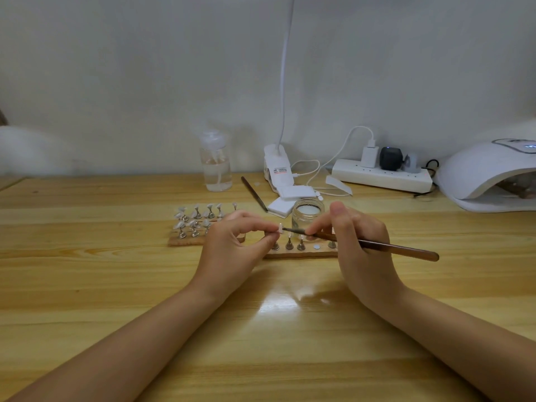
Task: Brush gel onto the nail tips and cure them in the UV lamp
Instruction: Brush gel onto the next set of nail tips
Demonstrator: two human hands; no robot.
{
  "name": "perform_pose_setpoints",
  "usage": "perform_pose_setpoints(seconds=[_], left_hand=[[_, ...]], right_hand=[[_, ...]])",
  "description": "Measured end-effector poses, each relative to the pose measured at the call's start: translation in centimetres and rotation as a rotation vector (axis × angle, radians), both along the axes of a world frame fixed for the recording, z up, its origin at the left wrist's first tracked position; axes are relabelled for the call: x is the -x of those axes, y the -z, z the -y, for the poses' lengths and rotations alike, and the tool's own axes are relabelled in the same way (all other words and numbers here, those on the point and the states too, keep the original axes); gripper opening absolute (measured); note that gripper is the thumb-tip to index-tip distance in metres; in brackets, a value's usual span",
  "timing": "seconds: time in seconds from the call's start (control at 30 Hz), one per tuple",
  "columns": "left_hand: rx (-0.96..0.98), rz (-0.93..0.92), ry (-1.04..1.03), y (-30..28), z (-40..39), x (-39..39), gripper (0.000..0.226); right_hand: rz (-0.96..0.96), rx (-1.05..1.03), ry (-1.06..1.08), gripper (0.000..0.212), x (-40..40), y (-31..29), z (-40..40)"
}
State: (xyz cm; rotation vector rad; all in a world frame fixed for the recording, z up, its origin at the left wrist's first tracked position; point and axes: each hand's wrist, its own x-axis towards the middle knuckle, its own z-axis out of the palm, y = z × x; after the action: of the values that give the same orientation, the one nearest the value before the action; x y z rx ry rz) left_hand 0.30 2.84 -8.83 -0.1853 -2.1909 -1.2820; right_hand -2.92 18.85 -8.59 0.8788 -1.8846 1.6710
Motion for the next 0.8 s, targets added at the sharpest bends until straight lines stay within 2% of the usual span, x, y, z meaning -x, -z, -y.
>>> perform_pose_setpoints(seconds=[0.3, 0.5, 0.67, 0.8], left_hand=[[0.008, -0.002, -0.002, 0.01, -0.07, 0.03, 0.029], [0.018, -0.003, -0.012, 0.10, -0.03, 0.08, 0.029], [0.018, 0.011, -0.009, 0.06, 0.00, 0.09, 0.027], [0.034, 0.007, -0.008, 0.00, -0.01, 0.06, 0.027]], right_hand=[[-0.035, -0.088, -0.015, 0.038, 0.17, 0.10, 0.09], [-0.026, -0.041, -0.034, 0.045, -0.07, 0.10, 0.09], [0.049, 0.016, 0.014, 0.035, -0.16, -0.16, 0.04], [0.088, -0.020, 0.005, 0.033, -0.05, -0.10, 0.11]])
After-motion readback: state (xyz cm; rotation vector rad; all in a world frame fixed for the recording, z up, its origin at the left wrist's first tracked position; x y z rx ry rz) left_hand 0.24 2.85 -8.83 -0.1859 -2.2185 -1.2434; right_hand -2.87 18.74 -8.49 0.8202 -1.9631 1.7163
